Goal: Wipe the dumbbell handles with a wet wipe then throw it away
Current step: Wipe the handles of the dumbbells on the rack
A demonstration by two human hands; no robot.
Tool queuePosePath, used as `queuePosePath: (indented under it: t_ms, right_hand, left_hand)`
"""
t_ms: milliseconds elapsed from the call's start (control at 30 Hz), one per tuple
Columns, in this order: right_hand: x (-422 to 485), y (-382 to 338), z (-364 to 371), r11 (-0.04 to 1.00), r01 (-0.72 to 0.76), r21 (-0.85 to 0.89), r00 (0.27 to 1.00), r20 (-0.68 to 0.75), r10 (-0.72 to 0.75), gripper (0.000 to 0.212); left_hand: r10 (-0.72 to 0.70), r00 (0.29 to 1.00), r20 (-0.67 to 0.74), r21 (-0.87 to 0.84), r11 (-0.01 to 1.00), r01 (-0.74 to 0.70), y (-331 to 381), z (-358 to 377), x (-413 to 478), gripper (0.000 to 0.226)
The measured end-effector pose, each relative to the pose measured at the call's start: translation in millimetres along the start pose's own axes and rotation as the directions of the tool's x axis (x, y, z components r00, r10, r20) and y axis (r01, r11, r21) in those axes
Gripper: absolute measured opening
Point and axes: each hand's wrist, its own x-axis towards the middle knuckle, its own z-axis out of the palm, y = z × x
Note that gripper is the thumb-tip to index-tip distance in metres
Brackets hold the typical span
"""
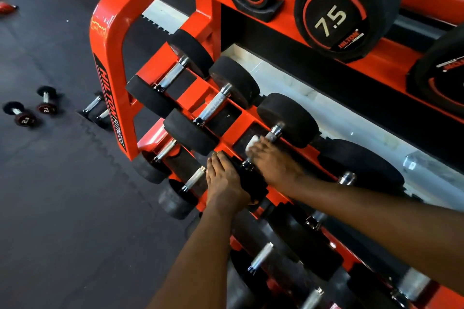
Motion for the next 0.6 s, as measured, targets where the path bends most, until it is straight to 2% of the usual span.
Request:
queuePosePath:
  t_ms: [33,100,167,200,267,433,533,600]
  right_hand:
    - [0.9,-9.1,2.9,0.996,0.089,-0.015,0.996,0.011,-0.089,0.057]
    - [3.9,-1.5,3.5,0.993,0.115,-0.025,0.993,-0.01,-0.115,0.056]
    - [5.5,17.5,-5.7,0.997,-0.008,-0.079,0.999,-0.053,0.004,0.055]
    - [6.7,24.1,-8.5,0.988,-0.136,-0.067,0.991,0.01,0.137,0.057]
    - [2.4,17.9,-13.0,0.958,-0.276,-0.076,0.958,0.053,0.281,0.061]
    - [-19.6,-7.0,-7.5,0.952,-0.286,-0.113,0.958,-0.009,0.287,0.058]
    - [3.9,4.3,-15.2,0.938,-0.296,-0.182,0.941,0.111,0.319,0.058]
    - [22.9,6.9,-28.3,0.932,-0.305,-0.196,0.921,0.188,0.341,0.05]
  left_hand:
    - [-0.003,1.0,-0.001,-0.001,1.0,0.003,-0.2,-0.5,0.5,0.15]
    - [0.0,1.0,-0.004,0.005,1.0,0.0,0.3,0.1,0.7,0.148]
    - [-0.004,1.0,0.003,0.018,1.0,0.004,0.6,-1.3,-0.4,0.149]
    - [-0.003,1.0,0.018,0.019,1.0,0.003,-0.1,-2.0,-0.1,0.15]
    - [0.002,1.0,0.024,0.017,1.0,-0.002,0.3,-1.7,-0.6,0.15]
    - [0.002,1.0,0.027,0.021,1.0,-0.003,2.5,-4.1,-2.6,0.147]
    - [-0.004,0.999,0.04,0.031,1.0,0.003,1.8,-7.2,-2.6,0.146]
    - [-0.015,0.998,0.069,0.045,0.999,0.011,3.5,-9.4,-1.7,0.146]
